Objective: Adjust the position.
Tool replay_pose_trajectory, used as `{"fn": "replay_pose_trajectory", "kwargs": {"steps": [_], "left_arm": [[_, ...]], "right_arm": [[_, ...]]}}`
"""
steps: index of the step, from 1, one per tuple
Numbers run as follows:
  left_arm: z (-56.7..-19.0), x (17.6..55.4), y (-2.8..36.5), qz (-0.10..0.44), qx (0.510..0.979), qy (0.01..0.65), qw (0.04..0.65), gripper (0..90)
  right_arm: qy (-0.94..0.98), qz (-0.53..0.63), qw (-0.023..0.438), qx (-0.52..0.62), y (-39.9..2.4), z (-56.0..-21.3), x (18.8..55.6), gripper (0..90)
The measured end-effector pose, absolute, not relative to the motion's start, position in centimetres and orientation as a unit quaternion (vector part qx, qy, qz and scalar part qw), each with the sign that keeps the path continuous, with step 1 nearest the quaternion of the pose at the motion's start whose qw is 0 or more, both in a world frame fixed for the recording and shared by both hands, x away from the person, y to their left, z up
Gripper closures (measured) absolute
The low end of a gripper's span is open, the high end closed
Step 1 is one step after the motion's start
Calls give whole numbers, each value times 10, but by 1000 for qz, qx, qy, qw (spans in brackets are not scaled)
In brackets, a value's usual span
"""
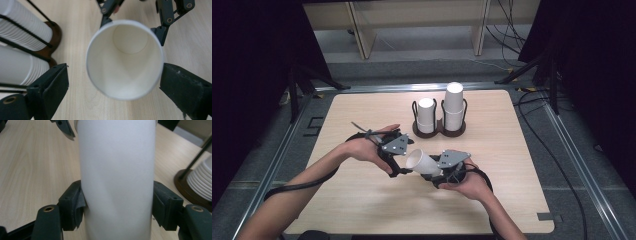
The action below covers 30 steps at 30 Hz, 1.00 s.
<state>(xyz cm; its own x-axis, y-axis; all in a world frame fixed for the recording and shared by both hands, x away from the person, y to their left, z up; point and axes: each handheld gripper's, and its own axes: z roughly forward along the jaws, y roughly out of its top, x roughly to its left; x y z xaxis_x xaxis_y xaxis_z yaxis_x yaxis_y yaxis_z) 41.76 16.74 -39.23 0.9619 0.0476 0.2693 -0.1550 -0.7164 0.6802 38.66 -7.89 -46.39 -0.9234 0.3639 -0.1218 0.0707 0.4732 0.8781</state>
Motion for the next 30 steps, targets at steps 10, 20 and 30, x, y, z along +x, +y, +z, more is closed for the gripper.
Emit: {"fn": "replay_pose_trajectory", "kwargs": {"steps": [10,20,30], "left_arm": [[-437,387,198,183,835,114,507,141],[-468,370,212,191,738,256,594,143],[-475,364,220,191,719,286,604,143]], "right_arm": [[770,577,175,210,-108,-467,380,338],[718,625,173,252,-122,-460,378,336],[710,633,169,257,-125,-461,379,336]]}}
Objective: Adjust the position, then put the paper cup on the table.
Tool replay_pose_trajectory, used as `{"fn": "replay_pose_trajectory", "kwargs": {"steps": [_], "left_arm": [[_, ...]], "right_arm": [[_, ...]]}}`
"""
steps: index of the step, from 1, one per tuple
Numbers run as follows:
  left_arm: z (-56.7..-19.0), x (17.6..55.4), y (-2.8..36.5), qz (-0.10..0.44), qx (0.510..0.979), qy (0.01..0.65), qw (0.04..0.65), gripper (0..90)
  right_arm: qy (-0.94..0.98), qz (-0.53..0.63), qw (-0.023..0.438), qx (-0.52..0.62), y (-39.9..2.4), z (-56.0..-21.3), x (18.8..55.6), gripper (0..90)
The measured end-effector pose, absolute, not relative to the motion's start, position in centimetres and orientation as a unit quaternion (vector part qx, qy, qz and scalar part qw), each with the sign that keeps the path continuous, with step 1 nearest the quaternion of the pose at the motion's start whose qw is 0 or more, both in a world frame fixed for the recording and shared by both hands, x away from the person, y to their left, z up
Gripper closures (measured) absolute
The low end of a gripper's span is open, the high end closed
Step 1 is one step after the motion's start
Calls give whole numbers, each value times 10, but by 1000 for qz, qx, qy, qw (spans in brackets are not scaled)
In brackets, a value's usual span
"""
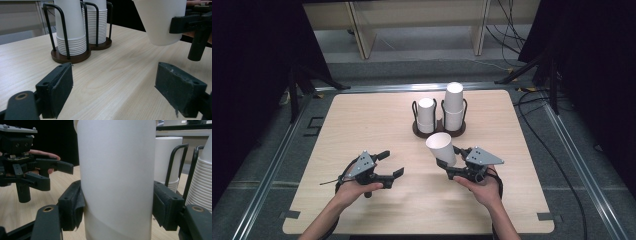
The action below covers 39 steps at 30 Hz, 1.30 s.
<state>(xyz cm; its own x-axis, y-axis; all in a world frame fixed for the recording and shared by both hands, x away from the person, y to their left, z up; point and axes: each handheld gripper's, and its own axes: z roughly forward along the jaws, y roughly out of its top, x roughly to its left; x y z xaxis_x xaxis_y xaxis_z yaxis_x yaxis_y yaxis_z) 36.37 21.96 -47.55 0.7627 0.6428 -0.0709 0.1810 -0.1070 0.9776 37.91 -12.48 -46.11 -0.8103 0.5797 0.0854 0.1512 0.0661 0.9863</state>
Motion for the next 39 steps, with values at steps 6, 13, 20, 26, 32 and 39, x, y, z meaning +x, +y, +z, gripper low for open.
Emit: {"fn": "replay_pose_trajectory", "kwargs": {"steps": [6,13,20,26,32,39], "left_arm": [[-479,359,221,196,718,291,601,143],[-479,355,223,200,720,302,591,142],[-481,357,221,207,709,305,601,142],[-476,359,215,200,711,303,602,141],[-469,359,203,206,718,280,603,141],[-461,362,191,177,711,283,619,139]], "right_arm": [[706,637,167,260,-120,-461,383,336],[705,640,162,259,-116,-465,386,335],[705,637,169,262,-115,-466,387,334],[695,639,177,277,-121,-464,382,333],[692,636,192,283,-123,-466,380,332],[692,634,192,288,-119,-468,379,332]]}}
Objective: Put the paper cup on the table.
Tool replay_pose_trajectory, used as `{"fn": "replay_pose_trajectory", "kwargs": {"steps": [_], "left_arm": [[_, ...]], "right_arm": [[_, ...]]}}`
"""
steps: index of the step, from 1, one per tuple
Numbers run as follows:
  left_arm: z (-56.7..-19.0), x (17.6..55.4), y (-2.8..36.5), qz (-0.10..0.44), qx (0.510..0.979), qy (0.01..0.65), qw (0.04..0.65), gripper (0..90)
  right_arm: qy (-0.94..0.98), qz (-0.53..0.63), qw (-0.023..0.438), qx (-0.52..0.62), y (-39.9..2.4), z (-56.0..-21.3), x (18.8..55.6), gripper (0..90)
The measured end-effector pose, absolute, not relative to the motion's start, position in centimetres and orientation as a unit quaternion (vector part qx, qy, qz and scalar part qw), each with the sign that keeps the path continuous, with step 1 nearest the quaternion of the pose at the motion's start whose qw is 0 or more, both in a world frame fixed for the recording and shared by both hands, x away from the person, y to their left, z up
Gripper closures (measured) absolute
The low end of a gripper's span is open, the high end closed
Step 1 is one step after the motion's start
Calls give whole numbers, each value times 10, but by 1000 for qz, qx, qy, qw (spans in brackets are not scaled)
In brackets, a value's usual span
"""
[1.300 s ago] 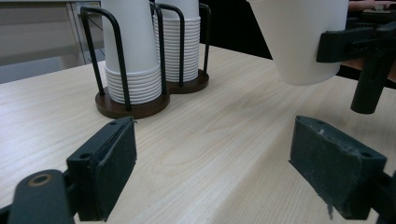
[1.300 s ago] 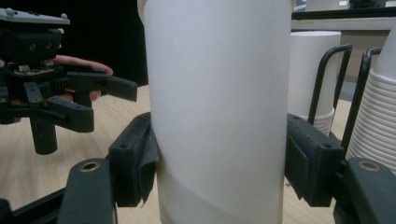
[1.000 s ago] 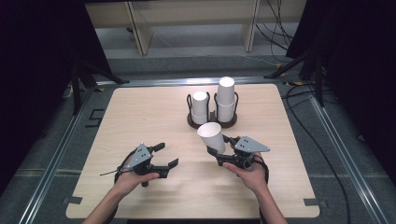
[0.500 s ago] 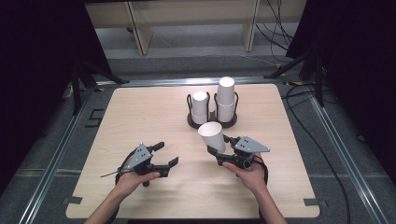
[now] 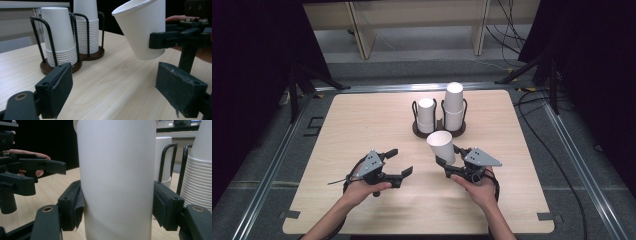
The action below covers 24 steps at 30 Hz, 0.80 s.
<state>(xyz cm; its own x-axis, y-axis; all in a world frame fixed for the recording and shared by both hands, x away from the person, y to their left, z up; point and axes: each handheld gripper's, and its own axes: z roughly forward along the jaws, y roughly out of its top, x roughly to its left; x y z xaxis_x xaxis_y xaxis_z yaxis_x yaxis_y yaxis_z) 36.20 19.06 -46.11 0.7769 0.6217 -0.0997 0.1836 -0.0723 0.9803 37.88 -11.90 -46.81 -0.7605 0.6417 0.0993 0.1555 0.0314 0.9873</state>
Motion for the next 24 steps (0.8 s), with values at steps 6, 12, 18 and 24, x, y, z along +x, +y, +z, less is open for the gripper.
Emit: {"fn": "replay_pose_trajectory", "kwargs": {"steps": [6,12,18,24], "left_arm": [[-452,368,170,147,702,301,629,140],[-436,375,154,141,708,293,627,141],[-430,387,143,131,705,289,635,140],[-426,392,134,127,711,291,628,130]], "right_arm": [[695,632,183,290,-113,-471,379,332],[699,629,197,278,-111,-471,380,331],[705,618,201,282,-110,-472,380,331],[701,627,184,286,-106,-474,379,331]]}}
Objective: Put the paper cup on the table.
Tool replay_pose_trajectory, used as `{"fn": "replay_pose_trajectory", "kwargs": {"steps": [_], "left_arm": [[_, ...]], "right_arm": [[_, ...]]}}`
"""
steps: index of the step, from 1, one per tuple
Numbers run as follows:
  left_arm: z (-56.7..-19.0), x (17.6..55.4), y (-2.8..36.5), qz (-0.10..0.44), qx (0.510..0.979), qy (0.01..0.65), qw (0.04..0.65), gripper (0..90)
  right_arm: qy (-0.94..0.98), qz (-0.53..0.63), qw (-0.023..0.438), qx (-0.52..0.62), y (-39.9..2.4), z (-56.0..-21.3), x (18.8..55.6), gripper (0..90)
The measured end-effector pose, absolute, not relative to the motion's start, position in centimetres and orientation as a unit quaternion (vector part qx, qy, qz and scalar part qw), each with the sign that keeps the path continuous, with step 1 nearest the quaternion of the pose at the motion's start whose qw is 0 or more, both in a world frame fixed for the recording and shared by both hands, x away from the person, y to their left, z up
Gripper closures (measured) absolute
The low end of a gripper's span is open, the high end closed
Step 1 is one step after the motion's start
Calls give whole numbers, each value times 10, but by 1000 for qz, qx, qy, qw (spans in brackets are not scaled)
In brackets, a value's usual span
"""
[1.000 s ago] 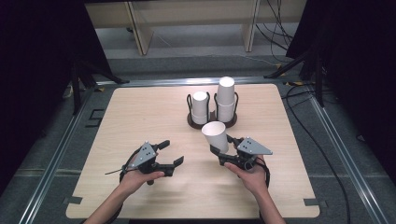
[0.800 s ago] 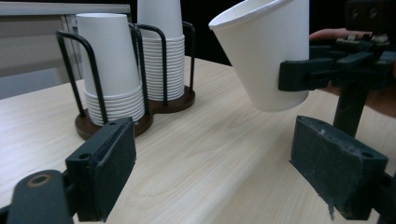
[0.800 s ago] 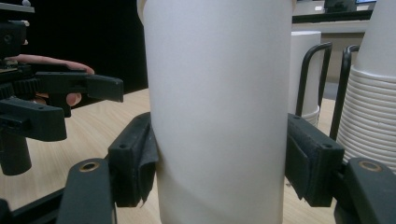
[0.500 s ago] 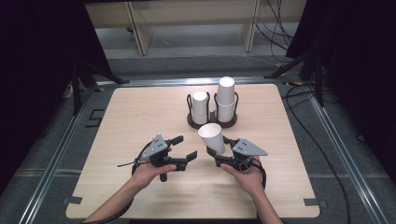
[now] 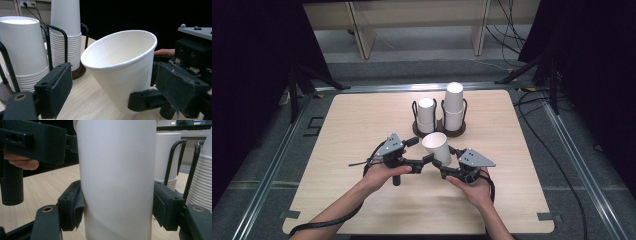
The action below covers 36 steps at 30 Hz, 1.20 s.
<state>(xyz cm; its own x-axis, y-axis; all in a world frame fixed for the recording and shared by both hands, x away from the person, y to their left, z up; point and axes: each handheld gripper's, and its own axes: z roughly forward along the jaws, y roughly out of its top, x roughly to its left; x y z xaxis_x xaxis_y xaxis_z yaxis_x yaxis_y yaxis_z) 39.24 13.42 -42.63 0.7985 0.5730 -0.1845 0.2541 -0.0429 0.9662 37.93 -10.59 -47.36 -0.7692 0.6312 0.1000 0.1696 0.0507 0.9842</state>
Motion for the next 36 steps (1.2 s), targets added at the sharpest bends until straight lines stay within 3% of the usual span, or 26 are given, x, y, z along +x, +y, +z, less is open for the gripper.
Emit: {"fn": "replay_pose_trajectory", "kwargs": {"steps": [10,11,29,36], "left_arm": [[-423,397,125,120,710,296,628,108],[-424,398,124,117,708,296,631,105],[-429,408,112,105,711,316,619,36],[-431,411,109,101,714,319,615,29]], "right_arm": [[700,627,189,285,-105,-474,380,331],[705,620,208,276,-107,-474,381,332],[703,628,188,277,-100,-476,379,331],[704,624,203,272,-100,-476,380,331]]}}
